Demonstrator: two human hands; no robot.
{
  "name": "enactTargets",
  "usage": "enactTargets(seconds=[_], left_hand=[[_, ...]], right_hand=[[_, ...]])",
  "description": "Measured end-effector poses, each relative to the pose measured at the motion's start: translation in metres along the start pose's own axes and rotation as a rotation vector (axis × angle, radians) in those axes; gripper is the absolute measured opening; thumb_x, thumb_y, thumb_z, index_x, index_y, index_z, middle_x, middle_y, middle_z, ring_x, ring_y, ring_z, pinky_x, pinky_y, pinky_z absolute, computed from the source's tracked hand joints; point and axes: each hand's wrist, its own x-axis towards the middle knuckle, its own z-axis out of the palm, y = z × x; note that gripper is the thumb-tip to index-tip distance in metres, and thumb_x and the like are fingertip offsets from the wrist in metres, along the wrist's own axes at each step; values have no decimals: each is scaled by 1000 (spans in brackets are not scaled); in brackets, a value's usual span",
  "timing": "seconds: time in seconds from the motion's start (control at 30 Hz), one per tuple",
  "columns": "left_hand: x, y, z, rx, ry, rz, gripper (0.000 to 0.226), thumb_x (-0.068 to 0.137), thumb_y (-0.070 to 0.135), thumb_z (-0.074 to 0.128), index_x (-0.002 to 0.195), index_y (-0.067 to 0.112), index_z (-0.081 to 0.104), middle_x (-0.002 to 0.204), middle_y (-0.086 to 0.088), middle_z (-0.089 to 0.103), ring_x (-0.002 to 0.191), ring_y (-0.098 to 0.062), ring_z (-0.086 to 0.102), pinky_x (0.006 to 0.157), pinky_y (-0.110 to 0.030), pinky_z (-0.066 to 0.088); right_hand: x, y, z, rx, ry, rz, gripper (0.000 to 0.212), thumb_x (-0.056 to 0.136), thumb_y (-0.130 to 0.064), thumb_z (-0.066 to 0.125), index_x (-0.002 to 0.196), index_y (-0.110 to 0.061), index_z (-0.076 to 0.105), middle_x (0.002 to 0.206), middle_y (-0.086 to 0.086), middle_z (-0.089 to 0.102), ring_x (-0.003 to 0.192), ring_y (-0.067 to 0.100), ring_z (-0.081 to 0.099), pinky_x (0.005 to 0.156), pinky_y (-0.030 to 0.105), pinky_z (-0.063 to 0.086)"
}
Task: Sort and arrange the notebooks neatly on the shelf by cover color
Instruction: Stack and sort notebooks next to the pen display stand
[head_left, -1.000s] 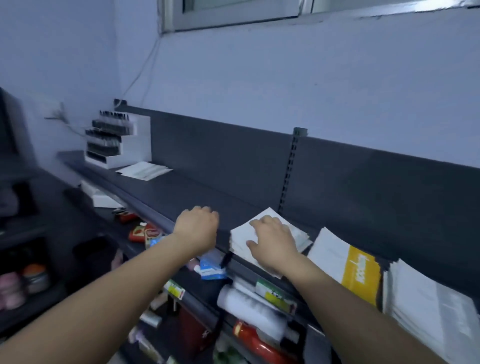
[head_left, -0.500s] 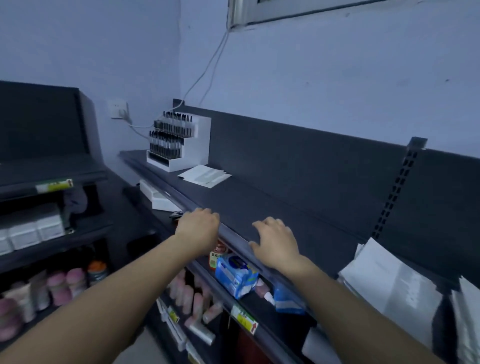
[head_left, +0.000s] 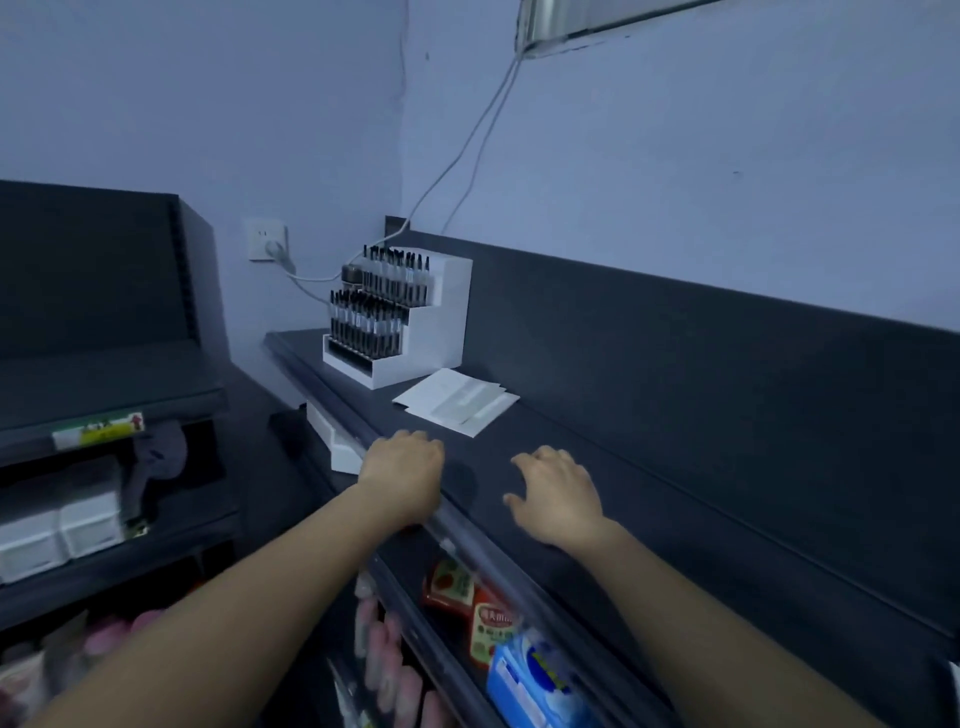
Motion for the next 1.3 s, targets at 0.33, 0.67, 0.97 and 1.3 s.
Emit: enactTargets(seconds=[0.33,0.67,0.97,1.3], left_hand=[[108,-43,38,-38,-21,-30,28,94,23,46,120,12,52,122,-7,53,117,-25,49,89,-36,41],[210,-86,86,-97,-150,13,44,95,39,45,130,12,47,131,-11,46,123,-29,45,97,-40,39],[290,-111,126,-261,-272,34,60,91,55,48,131,11,44,135,-12,47,127,-30,42,98,-40,39],[326,-109,131,-998,-359,-92,30,79,13,72,105,1,64,107,-12,66,98,-27,63,86,-42,55]], right_hand=[[117,6,23,-12,-52,47,46,94,-38,51,135,-17,47,133,6,47,125,24,41,104,36,35],[214,-6,61,38,-161,199,29,94,-39,44,110,-16,52,121,10,61,112,30,53,80,35,39],[275,-17,77,189,-152,371,42,93,-39,48,129,-17,46,124,8,57,109,25,56,86,33,47],[303,-28,84,398,-29,475,48,94,-23,51,141,-20,41,140,5,47,124,22,48,96,26,39]])
